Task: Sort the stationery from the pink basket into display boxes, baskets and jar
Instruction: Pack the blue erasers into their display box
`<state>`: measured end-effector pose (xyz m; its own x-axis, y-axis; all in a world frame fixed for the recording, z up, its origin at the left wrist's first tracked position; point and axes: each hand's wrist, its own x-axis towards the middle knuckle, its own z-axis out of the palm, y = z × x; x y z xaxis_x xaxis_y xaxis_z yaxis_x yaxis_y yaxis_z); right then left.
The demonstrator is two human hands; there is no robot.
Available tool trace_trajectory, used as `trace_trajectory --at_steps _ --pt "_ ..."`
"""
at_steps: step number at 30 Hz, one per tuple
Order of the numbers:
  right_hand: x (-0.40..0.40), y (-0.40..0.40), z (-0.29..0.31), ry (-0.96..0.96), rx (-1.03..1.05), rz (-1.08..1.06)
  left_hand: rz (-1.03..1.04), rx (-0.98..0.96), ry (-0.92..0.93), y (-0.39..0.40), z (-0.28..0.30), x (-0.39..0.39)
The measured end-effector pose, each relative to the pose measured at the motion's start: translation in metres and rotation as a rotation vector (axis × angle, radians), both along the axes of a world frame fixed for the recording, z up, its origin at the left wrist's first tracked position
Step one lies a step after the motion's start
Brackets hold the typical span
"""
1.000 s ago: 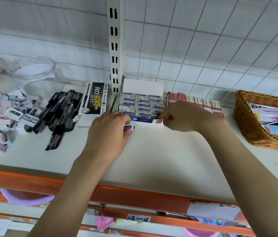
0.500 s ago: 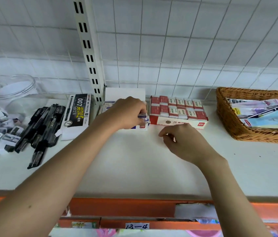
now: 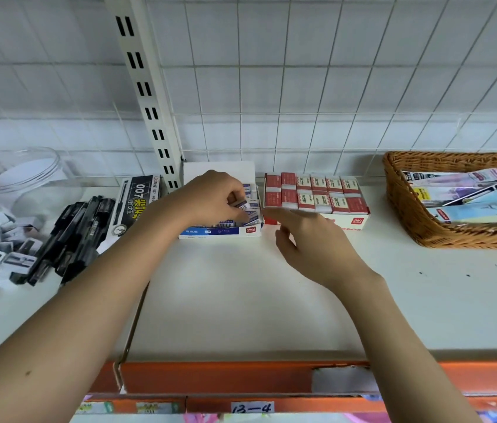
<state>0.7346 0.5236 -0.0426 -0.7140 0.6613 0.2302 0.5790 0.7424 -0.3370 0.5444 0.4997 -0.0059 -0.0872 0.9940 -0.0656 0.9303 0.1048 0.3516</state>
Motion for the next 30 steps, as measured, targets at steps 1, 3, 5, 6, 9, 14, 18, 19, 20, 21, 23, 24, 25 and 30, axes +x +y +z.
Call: trace_trajectory --at_steps 1,3,5,6,9,14,18,19,20,21,23,24,25,30 --pt "-0.002 0.000 0.001 -0.015 0.025 0.011 0.015 0.017 0.002 -0.002 -0.001 -0.002" --pt "-0.007 0.000 0.003 -0.071 0.048 0.022 0.045 0.052 0.009 -0.007 -0.001 -0.006" --pt "-0.011 0.001 0.005 -0.125 0.047 0.029 0.092 0.085 0.002 -0.012 -0.003 -0.010" --pt "-0.012 0.002 0.007 -0.139 0.045 0.036 0.119 0.100 -0.005 -0.015 -0.005 -0.012" --pt "-0.014 0.007 0.013 -0.184 0.039 0.058 0.207 0.140 -0.035 -0.025 -0.013 -0.016" --pt "-0.023 0.011 0.022 -0.312 0.025 0.066 0.244 0.186 -0.061 -0.034 -0.023 -0.019" --pt "-0.033 0.014 0.032 -0.399 0.007 0.044 0.248 0.201 -0.071 -0.034 -0.022 -0.018" --pt "-0.036 0.014 0.034 -0.419 -0.006 0.031 0.243 0.218 -0.092 -0.034 -0.021 -0.018" --pt "-0.039 0.015 0.036 -0.435 -0.020 0.022 0.235 0.242 -0.112 -0.034 -0.020 -0.017" --pt "-0.042 0.016 0.036 -0.448 -0.036 0.014 0.226 0.268 -0.126 -0.035 -0.018 -0.016" --pt "-0.044 0.017 0.038 -0.461 -0.062 0.010 0.193 0.313 -0.147 -0.033 -0.015 -0.014" --pt "-0.042 0.017 0.038 -0.451 -0.075 0.011 0.164 0.323 -0.156 -0.032 -0.013 -0.012" --pt "-0.038 0.016 0.037 -0.422 -0.086 0.009 0.125 0.321 -0.159 -0.029 -0.012 -0.010" --pt "-0.009 0.011 0.021 -0.153 0.006 -0.097 0.015 0.258 -0.181 -0.014 -0.012 0.008"
